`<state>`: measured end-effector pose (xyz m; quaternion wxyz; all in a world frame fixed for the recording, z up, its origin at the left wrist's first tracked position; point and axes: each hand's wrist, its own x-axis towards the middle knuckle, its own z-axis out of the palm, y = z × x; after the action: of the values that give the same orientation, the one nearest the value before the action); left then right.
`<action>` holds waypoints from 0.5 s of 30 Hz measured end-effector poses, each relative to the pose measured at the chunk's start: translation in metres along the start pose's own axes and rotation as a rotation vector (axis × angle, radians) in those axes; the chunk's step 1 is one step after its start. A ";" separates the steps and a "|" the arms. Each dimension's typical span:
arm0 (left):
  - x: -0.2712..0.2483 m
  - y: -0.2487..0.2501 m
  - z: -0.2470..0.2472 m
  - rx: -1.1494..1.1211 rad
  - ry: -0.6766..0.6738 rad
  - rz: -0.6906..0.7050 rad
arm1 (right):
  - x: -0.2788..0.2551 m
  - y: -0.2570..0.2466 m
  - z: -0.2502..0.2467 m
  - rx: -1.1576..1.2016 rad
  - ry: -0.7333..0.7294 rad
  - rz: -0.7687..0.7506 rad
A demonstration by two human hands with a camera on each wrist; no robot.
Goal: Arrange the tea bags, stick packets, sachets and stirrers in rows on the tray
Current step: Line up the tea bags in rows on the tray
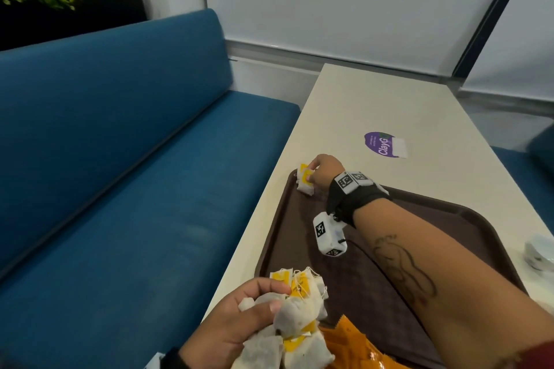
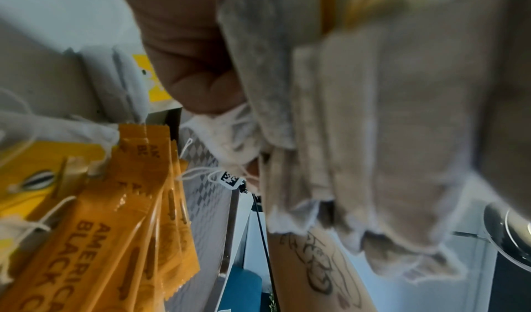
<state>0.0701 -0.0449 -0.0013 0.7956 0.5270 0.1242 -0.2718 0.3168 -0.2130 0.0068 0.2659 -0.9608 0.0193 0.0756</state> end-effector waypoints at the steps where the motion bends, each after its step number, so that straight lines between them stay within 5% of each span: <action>1: 0.001 0.000 -0.002 0.004 0.009 -0.006 | 0.003 -0.001 0.003 -0.002 -0.001 0.012; 15: -0.003 0.000 -0.003 -0.051 -0.012 -0.006 | 0.011 0.007 0.013 0.215 0.140 0.076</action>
<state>0.0679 -0.0415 -0.0013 0.8087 0.5046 0.1278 -0.2741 0.3256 -0.2127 -0.0095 0.3621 -0.9284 0.0822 0.0158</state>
